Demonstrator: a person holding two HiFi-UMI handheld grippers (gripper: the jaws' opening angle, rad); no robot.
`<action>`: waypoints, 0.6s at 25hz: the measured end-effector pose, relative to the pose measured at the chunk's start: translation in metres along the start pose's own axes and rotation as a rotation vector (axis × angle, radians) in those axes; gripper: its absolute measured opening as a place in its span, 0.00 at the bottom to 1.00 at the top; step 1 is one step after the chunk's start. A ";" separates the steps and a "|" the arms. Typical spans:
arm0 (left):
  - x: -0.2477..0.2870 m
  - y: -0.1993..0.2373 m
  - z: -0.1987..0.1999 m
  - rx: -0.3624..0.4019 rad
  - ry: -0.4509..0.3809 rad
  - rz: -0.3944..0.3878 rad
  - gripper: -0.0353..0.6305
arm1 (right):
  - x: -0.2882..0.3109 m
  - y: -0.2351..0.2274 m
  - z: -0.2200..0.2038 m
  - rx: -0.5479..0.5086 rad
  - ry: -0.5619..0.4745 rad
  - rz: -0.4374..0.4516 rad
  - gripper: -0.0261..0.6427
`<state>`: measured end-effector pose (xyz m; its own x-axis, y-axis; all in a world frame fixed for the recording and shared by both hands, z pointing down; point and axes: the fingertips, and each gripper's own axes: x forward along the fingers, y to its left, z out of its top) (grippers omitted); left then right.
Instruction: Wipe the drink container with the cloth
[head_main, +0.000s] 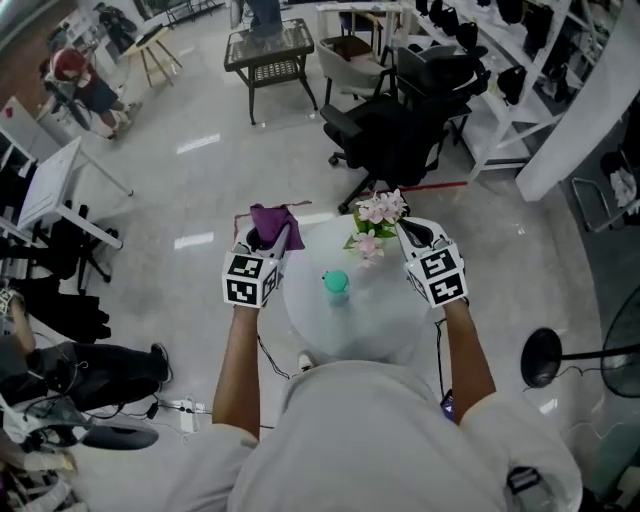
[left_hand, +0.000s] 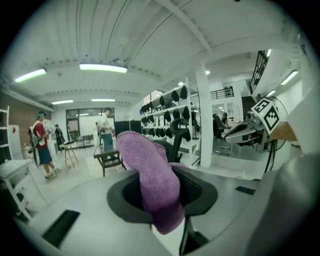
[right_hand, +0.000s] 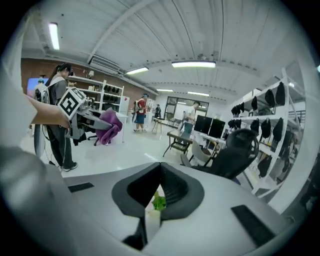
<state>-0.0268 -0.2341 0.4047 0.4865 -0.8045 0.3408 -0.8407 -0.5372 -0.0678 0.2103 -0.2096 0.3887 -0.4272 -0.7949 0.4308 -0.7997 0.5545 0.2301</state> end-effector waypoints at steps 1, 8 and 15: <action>-0.005 0.001 0.018 0.017 -0.034 0.010 0.25 | -0.002 -0.005 0.015 -0.019 -0.024 -0.010 0.06; -0.043 -0.011 0.119 0.131 -0.221 0.027 0.25 | -0.033 -0.017 0.112 -0.121 -0.195 -0.048 0.06; -0.083 -0.025 0.176 0.213 -0.332 0.003 0.25 | -0.062 -0.009 0.168 -0.174 -0.285 -0.082 0.06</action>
<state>-0.0049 -0.1984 0.2128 0.5638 -0.8256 0.0204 -0.7912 -0.5471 -0.2731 0.1731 -0.2069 0.2136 -0.4848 -0.8618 0.1495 -0.7628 0.5002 0.4098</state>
